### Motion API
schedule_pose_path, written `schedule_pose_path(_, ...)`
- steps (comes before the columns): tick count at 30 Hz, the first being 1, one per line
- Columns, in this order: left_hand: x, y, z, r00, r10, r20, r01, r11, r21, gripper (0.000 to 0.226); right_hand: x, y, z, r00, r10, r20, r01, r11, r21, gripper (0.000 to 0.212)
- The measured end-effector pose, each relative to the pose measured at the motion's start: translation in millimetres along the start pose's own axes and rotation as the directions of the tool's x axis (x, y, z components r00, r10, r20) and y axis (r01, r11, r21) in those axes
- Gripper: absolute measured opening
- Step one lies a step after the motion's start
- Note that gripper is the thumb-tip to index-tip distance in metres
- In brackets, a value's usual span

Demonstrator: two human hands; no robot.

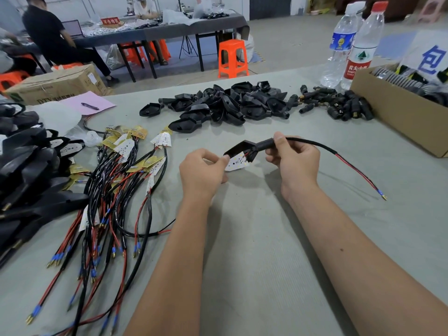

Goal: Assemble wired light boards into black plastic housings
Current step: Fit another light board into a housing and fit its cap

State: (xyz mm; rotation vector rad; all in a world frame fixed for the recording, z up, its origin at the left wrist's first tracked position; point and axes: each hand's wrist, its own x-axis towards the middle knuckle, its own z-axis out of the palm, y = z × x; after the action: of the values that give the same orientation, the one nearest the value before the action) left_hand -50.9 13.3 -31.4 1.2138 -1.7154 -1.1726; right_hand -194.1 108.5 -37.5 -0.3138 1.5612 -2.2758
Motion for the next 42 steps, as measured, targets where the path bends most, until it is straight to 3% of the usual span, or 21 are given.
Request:
schedule_pose_path(3, -1, 0, -1, 0.997, -0.026, 0.078, 0.038, 0.988, -0.152, 0.01, 1, 0, -1, 1.0, 0.019, 0.008, -0.019, 1.0, -0.002, 0.023)
schedule_pose_path(8, 0, 3, -5, 0.998, 0.057, -0.009, -0.057, 0.959, -0.277, 0.016, 1, 2, -1, 1.0, 0.003, 0.008, -0.002, 0.991, -0.136, 0.03)
schedule_pose_path(12, 0, 4, -3, 1.0, 0.016, -0.027, -0.025, 0.932, -0.361, 0.016, 0, -1, 0, 1.0, 0.016, 0.016, -0.015, 0.997, -0.075, 0.029)
schedule_pose_path(16, -4, 3, 8, 0.995, -0.041, -0.091, 0.008, 0.94, -0.342, 0.016, -2, -3, 1, 1.0, 0.011, 0.027, -0.01, 1.0, -0.016, 0.027)
schedule_pose_path(22, -8, 2, 14, 0.974, -0.004, -0.226, -0.043, 0.978, -0.203, 0.029, -6, -5, 2, 1.0, 0.023, 0.021, -0.024, 0.997, 0.072, 0.027)
schedule_pose_path(24, -6, 4, 11, 0.984, -0.04, -0.173, 0.001, 0.976, -0.217, 0.031, -6, -6, 2, 0.999, 0.031, 0.025, -0.033, 0.993, 0.116, 0.028)
schedule_pose_path(27, -6, 9, 8, 0.993, -0.064, 0.103, 0.101, 0.904, -0.415, 0.015, -6, -7, 2, 0.998, 0.045, 0.034, -0.049, 0.99, 0.133, 0.026)
schedule_pose_path(29, -9, 12, 7, 0.976, -0.071, 0.207, 0.171, 0.837, -0.52, 0.009, -5, -8, 2, 0.998, 0.054, 0.034, -0.059, 0.986, 0.155, 0.018)
schedule_pose_path(42, -7, 14, 4, 0.947, -0.151, 0.282, 0.302, 0.714, -0.631, 0.011, -4, -14, -3, 0.988, 0.121, 0.1, -0.142, 0.96, 0.242, 0.02)
